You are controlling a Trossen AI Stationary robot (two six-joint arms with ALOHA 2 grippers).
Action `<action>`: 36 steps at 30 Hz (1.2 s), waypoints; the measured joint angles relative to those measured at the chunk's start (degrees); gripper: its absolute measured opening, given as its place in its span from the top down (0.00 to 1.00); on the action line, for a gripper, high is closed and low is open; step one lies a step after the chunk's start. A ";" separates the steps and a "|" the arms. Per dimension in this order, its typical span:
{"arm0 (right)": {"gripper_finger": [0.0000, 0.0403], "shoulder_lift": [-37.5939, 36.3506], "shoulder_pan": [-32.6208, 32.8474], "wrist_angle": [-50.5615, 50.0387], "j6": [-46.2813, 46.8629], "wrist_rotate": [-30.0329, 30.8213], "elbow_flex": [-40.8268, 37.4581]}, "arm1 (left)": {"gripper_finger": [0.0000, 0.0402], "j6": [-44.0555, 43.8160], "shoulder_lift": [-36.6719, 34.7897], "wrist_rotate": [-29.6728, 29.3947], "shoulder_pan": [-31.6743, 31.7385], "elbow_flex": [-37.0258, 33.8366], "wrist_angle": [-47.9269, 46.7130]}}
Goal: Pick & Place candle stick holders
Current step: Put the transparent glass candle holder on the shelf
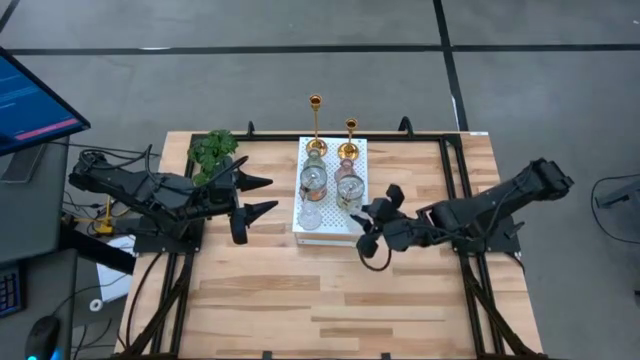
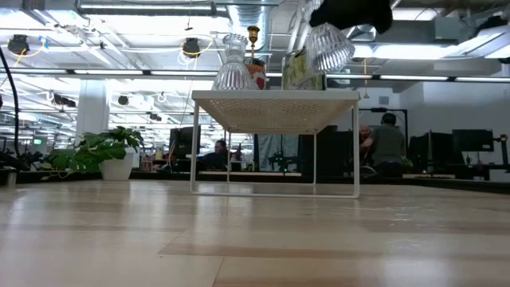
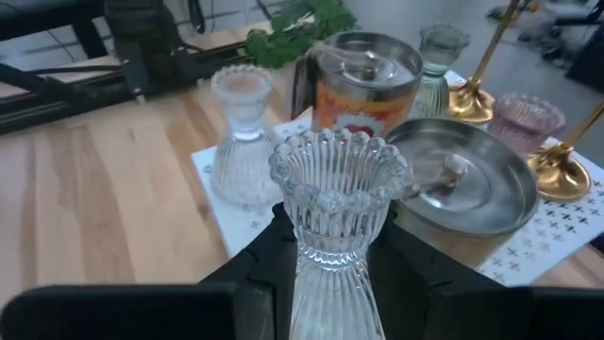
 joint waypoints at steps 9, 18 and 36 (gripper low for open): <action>0.76 0.06 4.01 12.07 0.42 6.30 -7.55 | 0.35 0.00 0.00 -0.16 0.00 0.00 0.01; 0.76 0.17 3.95 24.83 0.07 11.31 -14.64 | 0.35 0.00 0.00 -0.61 0.00 0.00 0.04; 0.76 8.28 3.90 34.55 -1.74 14.42 -15.48 | 0.35 0.00 -0.02 -0.61 0.00 0.01 0.36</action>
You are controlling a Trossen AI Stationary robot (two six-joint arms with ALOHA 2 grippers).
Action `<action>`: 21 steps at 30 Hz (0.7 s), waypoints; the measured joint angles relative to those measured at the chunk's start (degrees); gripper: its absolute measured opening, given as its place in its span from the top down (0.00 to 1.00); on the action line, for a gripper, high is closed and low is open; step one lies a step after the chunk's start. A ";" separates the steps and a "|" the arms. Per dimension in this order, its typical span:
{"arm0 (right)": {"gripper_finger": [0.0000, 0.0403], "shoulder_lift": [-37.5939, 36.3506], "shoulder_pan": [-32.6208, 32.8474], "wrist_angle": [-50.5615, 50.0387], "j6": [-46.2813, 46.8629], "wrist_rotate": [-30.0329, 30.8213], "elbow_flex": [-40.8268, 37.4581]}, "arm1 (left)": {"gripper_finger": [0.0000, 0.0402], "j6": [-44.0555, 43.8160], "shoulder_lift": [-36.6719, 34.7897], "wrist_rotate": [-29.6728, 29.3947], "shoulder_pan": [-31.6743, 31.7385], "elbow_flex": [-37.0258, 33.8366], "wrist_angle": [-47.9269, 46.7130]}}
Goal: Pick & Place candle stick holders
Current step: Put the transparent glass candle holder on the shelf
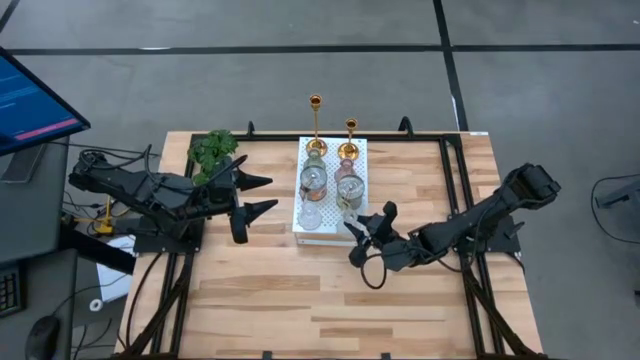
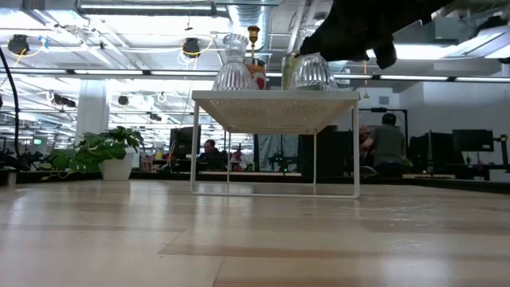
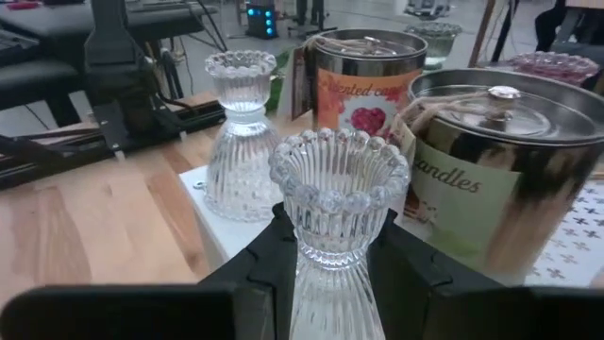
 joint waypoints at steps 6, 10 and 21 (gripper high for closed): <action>0.76 -0.28 -1.18 0.81 -3.49 0.06 -0.07 | 0.35 0.00 0.00 0.00 0.00 -0.01 -0.02; 0.76 -0.08 -2.02 1.21 -3.70 -0.31 -0.07 | 0.35 0.00 0.00 0.00 0.02 -0.01 -0.02; 0.76 -0.04 -2.95 0.64 -4.32 0.15 -0.07 | 0.35 0.17 0.00 0.00 0.02 -0.01 -0.04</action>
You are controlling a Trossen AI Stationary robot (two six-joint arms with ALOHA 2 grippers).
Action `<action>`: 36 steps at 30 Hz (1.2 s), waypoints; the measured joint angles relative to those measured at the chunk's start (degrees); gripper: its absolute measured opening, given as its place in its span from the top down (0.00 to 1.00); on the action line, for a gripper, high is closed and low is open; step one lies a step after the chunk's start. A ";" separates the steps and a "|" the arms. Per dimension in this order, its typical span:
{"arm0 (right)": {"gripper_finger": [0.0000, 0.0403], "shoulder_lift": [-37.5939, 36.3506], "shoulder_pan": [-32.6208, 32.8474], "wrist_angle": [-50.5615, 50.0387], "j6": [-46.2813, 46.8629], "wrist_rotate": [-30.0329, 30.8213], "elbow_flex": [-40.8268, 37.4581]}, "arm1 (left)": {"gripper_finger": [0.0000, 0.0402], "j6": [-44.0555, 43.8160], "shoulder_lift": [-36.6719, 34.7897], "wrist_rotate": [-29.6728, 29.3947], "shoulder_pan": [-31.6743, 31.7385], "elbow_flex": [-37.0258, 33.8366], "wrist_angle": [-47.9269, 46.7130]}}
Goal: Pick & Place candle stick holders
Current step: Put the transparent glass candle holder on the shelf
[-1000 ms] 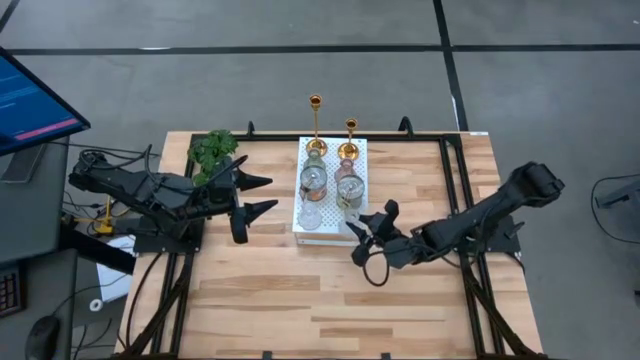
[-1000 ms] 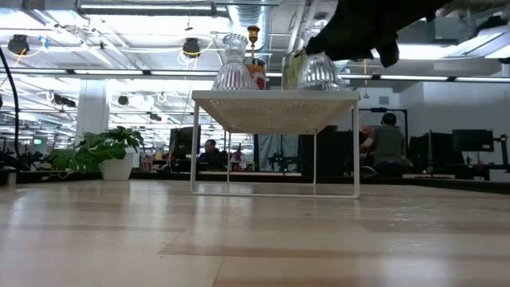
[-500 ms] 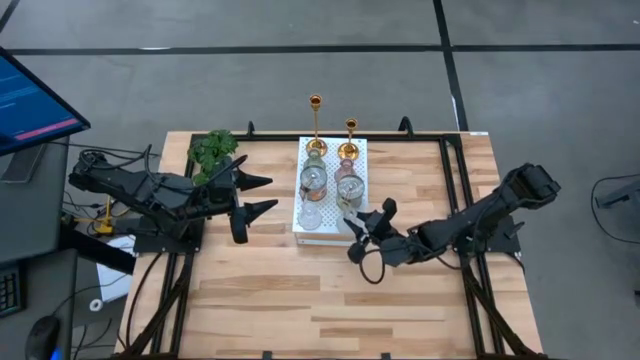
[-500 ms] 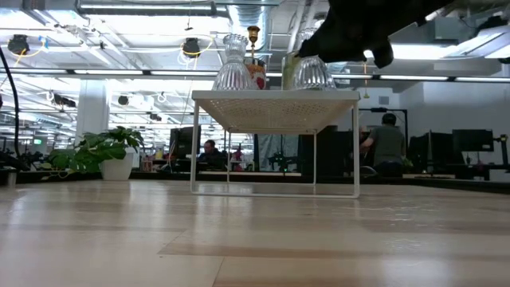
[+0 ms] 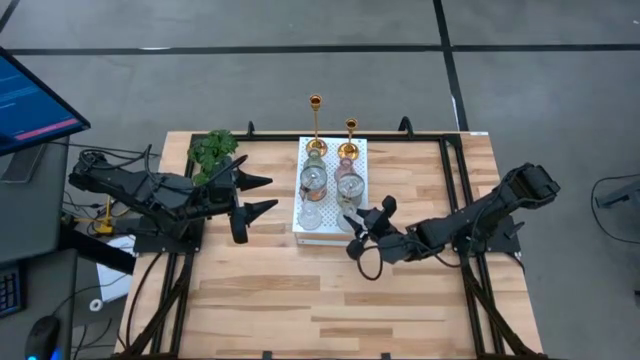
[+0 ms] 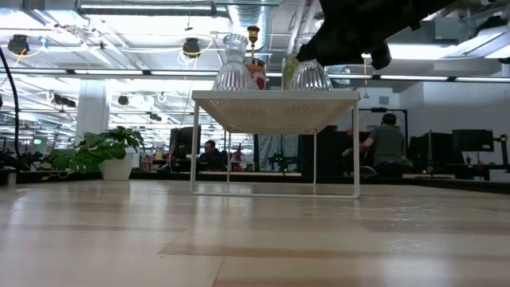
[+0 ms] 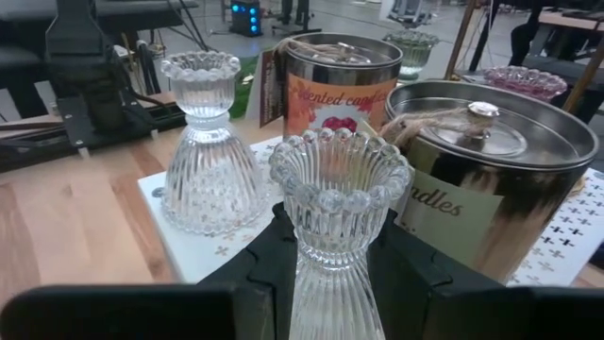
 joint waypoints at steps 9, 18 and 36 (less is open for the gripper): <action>0.75 0.00 -0.48 -0.08 0.00 -0.42 0.00 | 0.35 0.03 0.00 0.00 0.00 0.02 0.00; 0.61 -0.02 -1.67 -0.45 0.00 -1.19 0.00 | 0.35 0.03 0.00 0.00 -0.02 0.00 0.00; 0.44 -0.33 0.43 -7.72 0.03 -3.04 3.66 | 0.35 -0.15 0.02 0.02 -0.02 0.02 -0.02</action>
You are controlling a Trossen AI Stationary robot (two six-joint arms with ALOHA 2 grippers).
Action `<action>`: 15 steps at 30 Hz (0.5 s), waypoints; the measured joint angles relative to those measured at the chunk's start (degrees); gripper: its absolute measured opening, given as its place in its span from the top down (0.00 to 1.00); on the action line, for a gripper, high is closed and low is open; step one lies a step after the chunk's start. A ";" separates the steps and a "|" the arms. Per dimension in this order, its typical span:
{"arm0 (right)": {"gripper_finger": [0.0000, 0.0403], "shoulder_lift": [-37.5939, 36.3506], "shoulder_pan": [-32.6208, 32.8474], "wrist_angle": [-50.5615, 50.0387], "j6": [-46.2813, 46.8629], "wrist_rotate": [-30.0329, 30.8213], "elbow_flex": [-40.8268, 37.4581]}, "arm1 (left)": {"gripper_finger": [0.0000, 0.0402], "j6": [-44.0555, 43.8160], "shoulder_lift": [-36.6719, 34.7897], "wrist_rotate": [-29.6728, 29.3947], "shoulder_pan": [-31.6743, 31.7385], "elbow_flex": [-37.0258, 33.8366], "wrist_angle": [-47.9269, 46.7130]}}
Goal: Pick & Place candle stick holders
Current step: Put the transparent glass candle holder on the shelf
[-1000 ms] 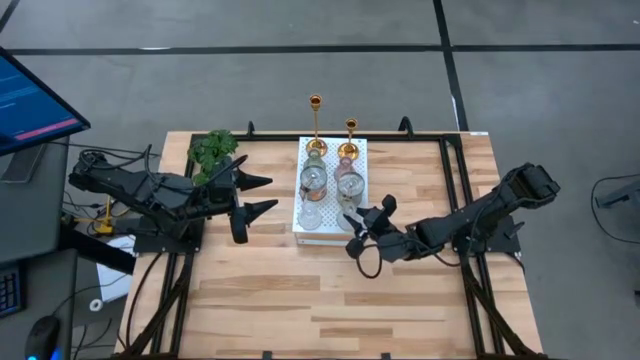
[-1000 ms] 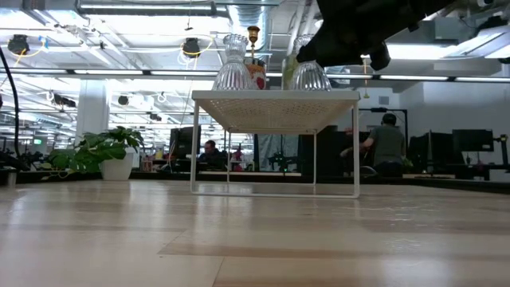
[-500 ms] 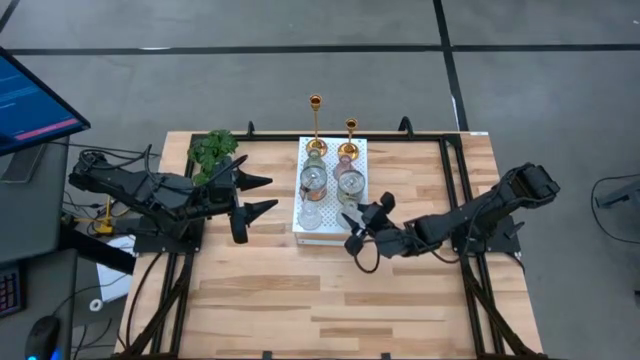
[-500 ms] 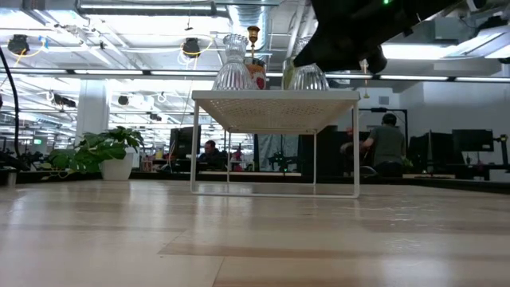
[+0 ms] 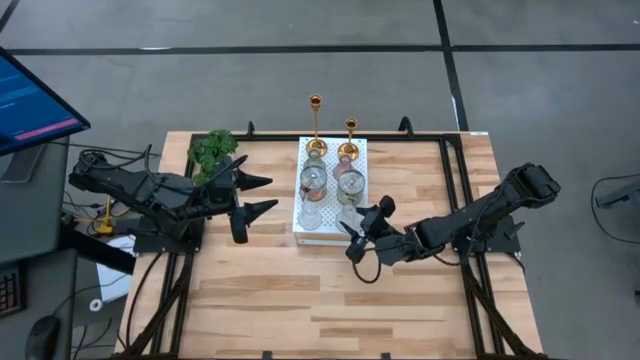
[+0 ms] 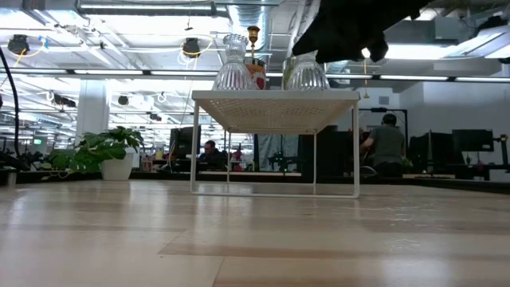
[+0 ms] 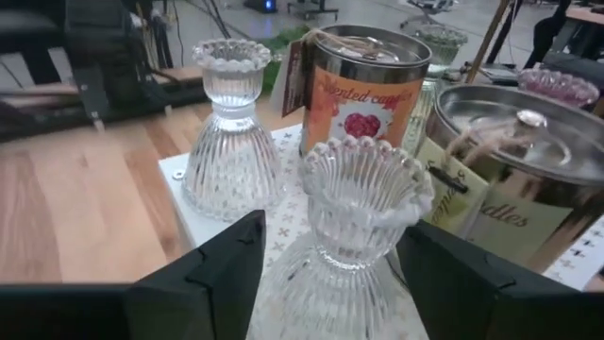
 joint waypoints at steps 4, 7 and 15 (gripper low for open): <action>0.43 0.00 -0.26 -5.75 0.00 0.05 2.55 | 0.35 0.07 0.00 -0.02 0.00 -0.02 -0.02; 0.43 0.00 -0.70 -8.32 0.02 0.20 3.17 | 0.35 0.07 0.00 -0.01 0.00 -0.01 -0.02; 0.44 0.00 -0.69 -8.74 0.04 0.22 3.29 | 0.35 0.04 0.00 -0.01 0.00 -0.02 -0.02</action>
